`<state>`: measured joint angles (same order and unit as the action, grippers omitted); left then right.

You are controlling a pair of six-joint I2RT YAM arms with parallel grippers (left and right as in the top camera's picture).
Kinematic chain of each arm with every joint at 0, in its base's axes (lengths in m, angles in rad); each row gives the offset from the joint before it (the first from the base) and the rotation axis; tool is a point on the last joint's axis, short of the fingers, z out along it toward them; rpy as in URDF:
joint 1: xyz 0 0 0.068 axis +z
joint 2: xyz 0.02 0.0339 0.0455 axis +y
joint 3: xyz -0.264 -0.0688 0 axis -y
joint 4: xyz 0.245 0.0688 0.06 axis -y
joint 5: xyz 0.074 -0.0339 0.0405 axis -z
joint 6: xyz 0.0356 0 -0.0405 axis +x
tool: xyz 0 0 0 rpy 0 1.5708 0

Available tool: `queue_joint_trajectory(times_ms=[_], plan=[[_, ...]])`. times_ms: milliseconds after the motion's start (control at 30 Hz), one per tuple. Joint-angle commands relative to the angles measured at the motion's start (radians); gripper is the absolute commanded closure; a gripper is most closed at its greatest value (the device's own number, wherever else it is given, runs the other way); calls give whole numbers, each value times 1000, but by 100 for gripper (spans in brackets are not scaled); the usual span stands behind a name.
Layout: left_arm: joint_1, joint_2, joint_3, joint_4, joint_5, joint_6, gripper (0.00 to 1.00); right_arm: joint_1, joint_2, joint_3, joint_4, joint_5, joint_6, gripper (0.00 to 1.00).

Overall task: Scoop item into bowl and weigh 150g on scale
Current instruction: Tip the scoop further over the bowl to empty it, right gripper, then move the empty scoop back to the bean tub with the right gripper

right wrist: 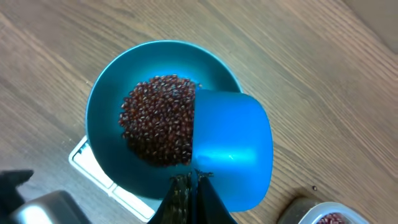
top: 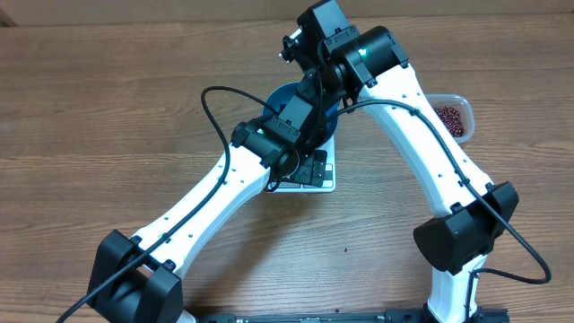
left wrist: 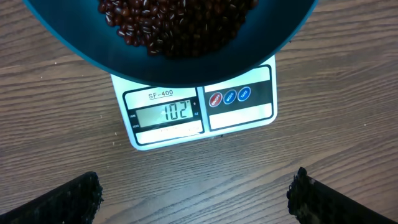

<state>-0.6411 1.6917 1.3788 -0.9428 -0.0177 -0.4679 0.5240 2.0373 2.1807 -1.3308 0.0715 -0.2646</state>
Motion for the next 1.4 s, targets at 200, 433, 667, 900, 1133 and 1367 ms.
queue_joint_trajectory(times_ms=[200,433,667,900,1133,1367], plan=[[3,8,-10,2,8,19,0,-77,-44,37,28,-165,138,96],[3,8,-10,2,8,19,0,-190,-54,39,10,-480,165,96],[3,8,-10,2,8,19,1,-383,-57,39,-44,-704,170,96],[3,8,-10,2,8,19,1,-576,-57,38,-149,-698,154,96],[3,8,-10,2,8,19,0,-735,-55,37,-187,-538,153,96],[3,8,-10,2,8,19,0,-809,-45,-2,-188,-320,164,96]])
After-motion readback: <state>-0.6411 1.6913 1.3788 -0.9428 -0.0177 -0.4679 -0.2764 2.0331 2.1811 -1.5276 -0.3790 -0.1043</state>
